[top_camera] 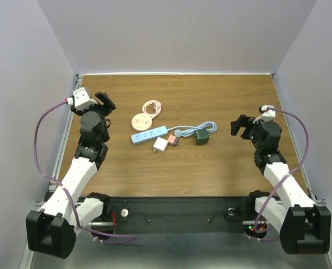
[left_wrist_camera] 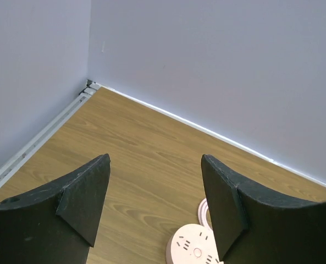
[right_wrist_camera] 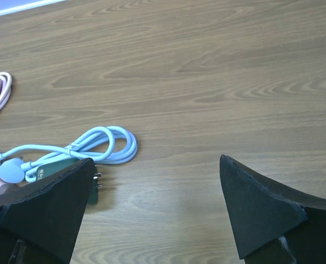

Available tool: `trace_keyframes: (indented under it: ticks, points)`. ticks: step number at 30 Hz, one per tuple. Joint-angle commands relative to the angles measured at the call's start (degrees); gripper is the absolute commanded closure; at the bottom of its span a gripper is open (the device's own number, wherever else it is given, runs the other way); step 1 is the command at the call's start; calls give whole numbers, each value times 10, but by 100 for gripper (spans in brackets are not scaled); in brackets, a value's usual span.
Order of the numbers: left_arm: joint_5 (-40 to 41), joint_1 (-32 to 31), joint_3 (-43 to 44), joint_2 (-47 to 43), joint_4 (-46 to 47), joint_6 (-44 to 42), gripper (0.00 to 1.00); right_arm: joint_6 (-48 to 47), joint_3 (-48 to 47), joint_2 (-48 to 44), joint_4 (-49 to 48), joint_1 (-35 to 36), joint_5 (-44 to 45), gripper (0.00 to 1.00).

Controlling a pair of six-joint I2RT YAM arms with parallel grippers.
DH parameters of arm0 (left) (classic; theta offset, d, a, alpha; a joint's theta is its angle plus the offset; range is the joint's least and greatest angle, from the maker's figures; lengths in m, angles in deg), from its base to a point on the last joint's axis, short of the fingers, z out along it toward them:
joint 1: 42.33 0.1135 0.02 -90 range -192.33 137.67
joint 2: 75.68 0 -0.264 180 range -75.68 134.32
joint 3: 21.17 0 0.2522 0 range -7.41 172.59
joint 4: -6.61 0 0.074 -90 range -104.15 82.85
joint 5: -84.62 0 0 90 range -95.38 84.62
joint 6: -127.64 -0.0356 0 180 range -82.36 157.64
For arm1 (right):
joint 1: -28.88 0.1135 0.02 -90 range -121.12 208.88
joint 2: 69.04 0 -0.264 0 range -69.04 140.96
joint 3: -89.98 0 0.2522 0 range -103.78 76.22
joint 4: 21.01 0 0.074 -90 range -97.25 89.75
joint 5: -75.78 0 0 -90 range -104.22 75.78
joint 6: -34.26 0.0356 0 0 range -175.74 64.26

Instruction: Insert the plug

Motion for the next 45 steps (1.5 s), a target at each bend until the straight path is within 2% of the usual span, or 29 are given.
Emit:
trace_keyframes:
  ticks: [1,5,6,9,15,18,31,40,45]
  points:
    - [12,-12,-2,-4,24,1,22,-18,-47,17,3,2,-20,0]
    - [4,-32,-9,0,23,6,22,-27,-68,40,14,73,32,0]
    - [3,-37,-11,6,22,4,22,-30,-73,54,19,109,59,0]
    - [2,-61,-16,17,24,-7,22,-4,-92,87,19,143,65,0]
    - [-91,-77,-28,29,44,-19,22,26,-125,154,22,239,120,0]
    - [-113,-81,-33,34,48,-20,22,42,-133,192,28,268,138,0]
    - [-165,-104,-54,37,67,-39,22,70,-181,297,66,317,184,0]
    - [-177,-111,-60,43,75,-47,22,64,-182,306,84,324,199,2]
    - [-191,-122,-63,50,83,-62,22,50,-176,319,88,325,191,8]
